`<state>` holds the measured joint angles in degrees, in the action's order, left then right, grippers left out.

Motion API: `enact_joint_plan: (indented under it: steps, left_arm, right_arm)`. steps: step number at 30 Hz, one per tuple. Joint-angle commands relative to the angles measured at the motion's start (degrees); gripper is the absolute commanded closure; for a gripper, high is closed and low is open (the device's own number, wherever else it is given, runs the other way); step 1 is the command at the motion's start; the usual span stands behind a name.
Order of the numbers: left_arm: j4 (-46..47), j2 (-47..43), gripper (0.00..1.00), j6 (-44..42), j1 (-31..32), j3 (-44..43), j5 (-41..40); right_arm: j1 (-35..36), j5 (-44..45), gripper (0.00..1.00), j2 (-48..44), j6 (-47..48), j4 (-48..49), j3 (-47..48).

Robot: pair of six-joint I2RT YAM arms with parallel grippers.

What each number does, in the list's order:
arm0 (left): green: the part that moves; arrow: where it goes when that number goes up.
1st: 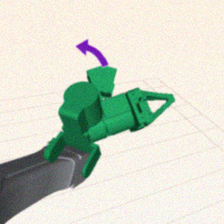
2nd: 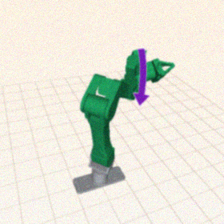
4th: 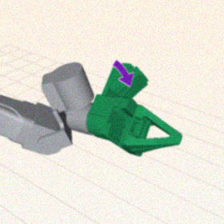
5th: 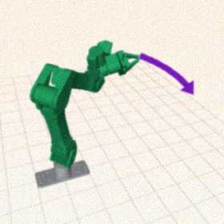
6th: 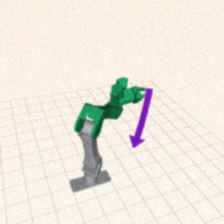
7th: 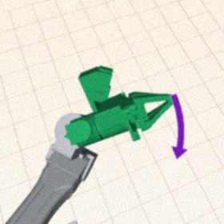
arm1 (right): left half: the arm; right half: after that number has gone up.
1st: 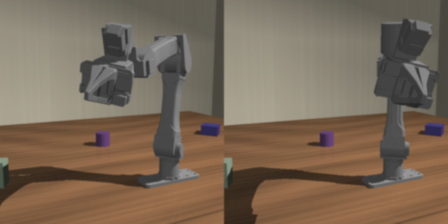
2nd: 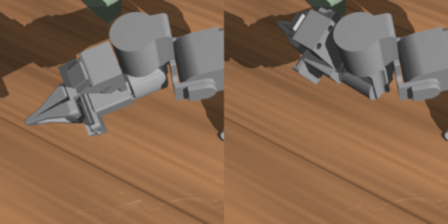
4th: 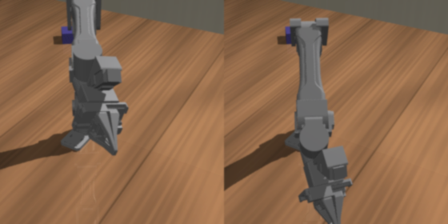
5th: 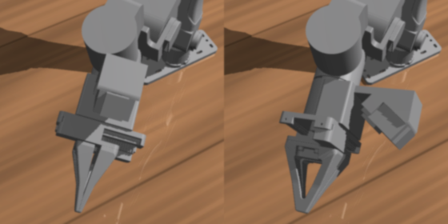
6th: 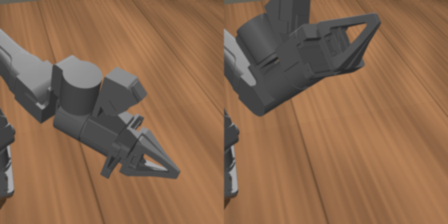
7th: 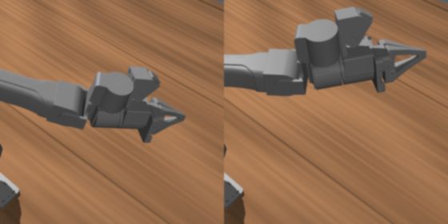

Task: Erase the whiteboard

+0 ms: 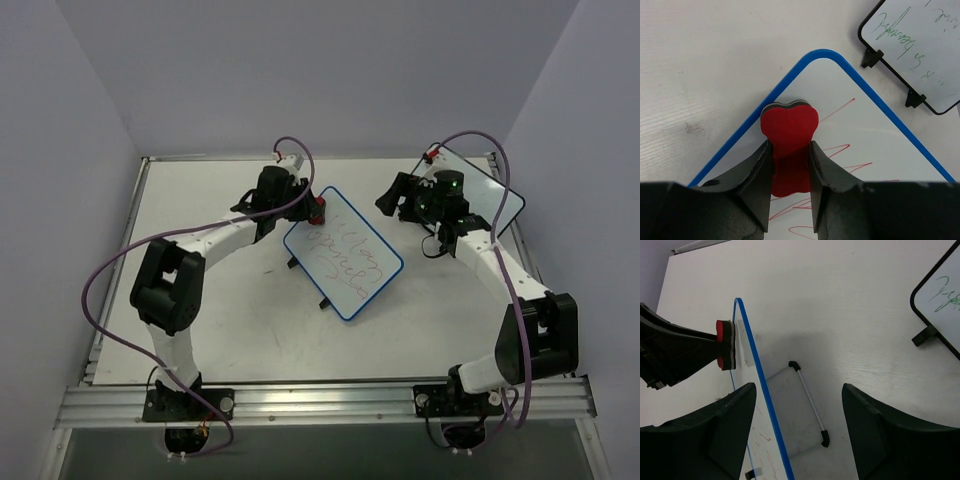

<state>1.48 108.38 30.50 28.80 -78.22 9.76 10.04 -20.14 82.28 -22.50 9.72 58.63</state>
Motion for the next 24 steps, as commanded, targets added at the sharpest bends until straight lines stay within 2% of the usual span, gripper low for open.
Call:
enact_joint_plan:
  steps: [1,5,10,24]
  left_arm:
    - [0.2,0.8,0.98,-2.5,0.6,-3.7,-1.5]
    - [0.4,1.3,0.98,-3.2,1.1,-4.3,-2.1]
    - [0.5,1.9,0.98,-4.6,2.0,-4.9,-2.5]
    - [-1.4,2.6,0.98,-6.2,4.0,-7.4,-4.5]
  right_arm:
    - [-0.5,-6.6,0.36,2.0,1.7,5.7,2.6]
    - [-0.5,-9.4,0.43,3.8,1.8,10.1,1.2]
    - [-0.5,-12.7,0.53,7.4,2.7,11.0,1.8]
    - [1.9,-18.2,0.55,11.1,2.5,16.2,1.5]
